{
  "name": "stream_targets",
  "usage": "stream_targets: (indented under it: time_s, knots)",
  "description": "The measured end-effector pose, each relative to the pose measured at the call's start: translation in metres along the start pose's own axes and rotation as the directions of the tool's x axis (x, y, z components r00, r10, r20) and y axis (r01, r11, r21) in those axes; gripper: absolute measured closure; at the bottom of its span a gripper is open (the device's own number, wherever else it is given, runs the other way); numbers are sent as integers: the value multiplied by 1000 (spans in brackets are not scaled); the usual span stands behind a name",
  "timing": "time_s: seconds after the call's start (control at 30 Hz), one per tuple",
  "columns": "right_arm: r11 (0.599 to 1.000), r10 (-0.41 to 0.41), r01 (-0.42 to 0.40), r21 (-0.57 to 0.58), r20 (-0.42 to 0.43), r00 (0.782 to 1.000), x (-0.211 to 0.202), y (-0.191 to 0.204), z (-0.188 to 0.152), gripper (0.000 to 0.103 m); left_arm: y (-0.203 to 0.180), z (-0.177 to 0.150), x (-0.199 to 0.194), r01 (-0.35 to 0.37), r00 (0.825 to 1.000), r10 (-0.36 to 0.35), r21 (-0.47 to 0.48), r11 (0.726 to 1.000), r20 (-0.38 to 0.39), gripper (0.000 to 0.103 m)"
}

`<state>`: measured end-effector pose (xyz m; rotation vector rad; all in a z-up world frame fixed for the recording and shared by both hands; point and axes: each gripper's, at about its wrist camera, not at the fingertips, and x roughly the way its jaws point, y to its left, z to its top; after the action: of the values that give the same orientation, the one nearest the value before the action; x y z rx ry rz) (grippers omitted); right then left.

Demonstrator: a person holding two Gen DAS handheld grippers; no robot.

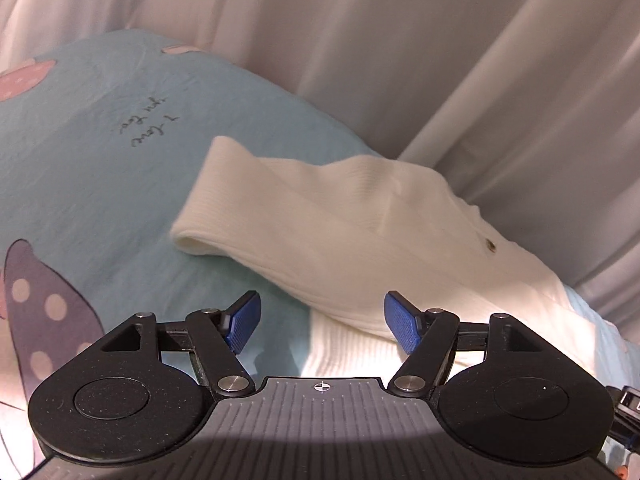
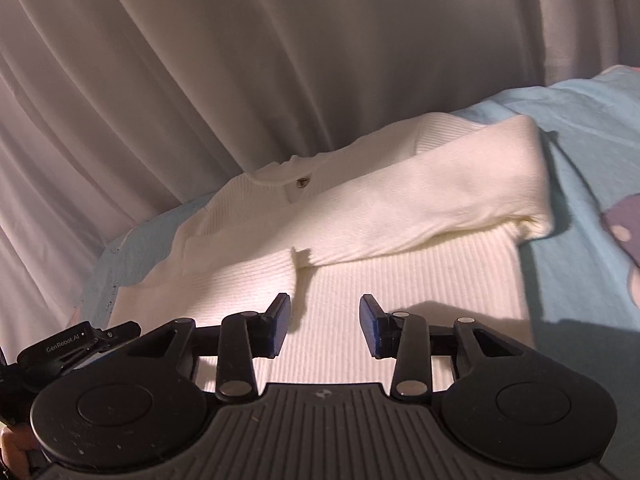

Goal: Fold small clothes

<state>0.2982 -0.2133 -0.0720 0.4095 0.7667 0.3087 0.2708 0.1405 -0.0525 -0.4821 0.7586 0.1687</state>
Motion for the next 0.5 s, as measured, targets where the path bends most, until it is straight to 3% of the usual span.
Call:
stream_targets:
  time_s: [0.17,0.33,0.37,0.4,0.43,0.5]
  knots:
    - [997,7,-12,-71,-60,998,43,22,7,65,12,1,-2,-32,999,33,-3,999,6,29]
    - [985,1,-10,-172,-52,999,55,40,6,65,14,-2,-3,-38,999,38,12,999,13,29]
    - [982,2,-12,-186,-51,999,56,41,6,70,14,-2,-3,-38,999,38,13,999,15,29]
    - [980,4,-15,-200,-55,999,57,42,6,87,14,-2,-3,-39,999,39,15,999,16,29]
    - [975,17,-30,-218,-64,998,56,44,7,94,13,-2,-1,-41,999,41,18,999,17,29]
    - [950,-8,8,-313,2,1000,46,55,8,95,11,-1,0,-44,999,44,23,999,16,29]
